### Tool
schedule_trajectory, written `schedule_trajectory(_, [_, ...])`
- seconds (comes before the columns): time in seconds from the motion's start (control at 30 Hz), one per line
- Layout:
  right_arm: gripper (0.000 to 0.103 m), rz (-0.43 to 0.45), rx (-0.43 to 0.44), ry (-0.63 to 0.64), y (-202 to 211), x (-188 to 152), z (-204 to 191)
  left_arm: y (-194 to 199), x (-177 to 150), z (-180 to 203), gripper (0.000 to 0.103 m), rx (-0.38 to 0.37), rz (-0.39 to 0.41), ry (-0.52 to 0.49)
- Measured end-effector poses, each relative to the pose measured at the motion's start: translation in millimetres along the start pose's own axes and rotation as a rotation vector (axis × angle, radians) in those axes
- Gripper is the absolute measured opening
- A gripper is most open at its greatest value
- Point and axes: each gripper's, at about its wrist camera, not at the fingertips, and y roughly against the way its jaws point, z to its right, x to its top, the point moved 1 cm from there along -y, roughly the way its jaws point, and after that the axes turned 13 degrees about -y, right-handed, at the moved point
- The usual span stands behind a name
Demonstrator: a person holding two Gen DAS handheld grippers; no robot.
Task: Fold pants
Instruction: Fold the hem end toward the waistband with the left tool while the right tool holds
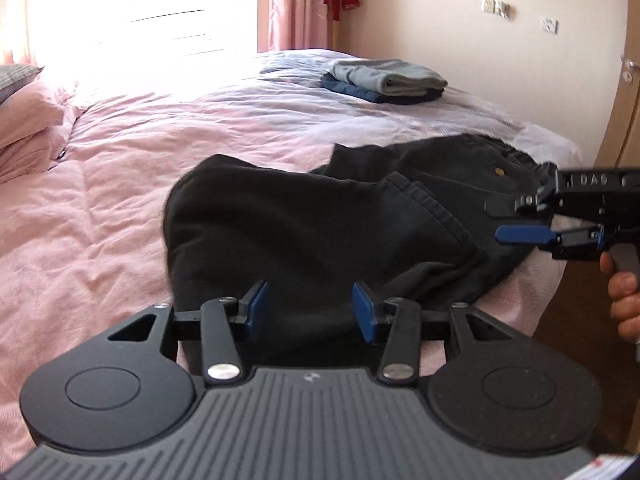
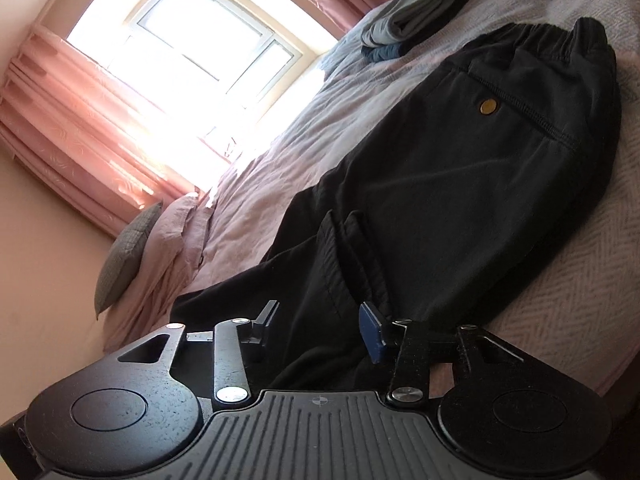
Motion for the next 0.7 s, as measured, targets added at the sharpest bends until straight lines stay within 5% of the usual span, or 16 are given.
schedule_trajectory(0.33, [0.038,-0.185,0.039,-0.328,-35,-10,24,14,-17,-26,0.041,0.008,0.028,0.094])
schedule_trajectory(0.53, [0.036,-0.099,-0.053,-0.345,-51,-8,25,11,-20,-31,0.041,-0.007,0.039,0.113])
schedule_trajectory(0.57, [0.032,-0.085,-0.059,-0.345,-52,-8,25,10,-21,-32,0.041,-0.010,0.042,0.119])
schedule_trajectory(0.6, [0.005,-0.062,-0.063,-0.324,-52,-7,24,10,-21,-33,0.041,-0.012,0.043,0.124])
schedule_trajectory(0.7, [0.003,0.069,-0.008,-0.104,-34,-9,4,12,-22,-36,0.037,-0.021,0.048,0.131])
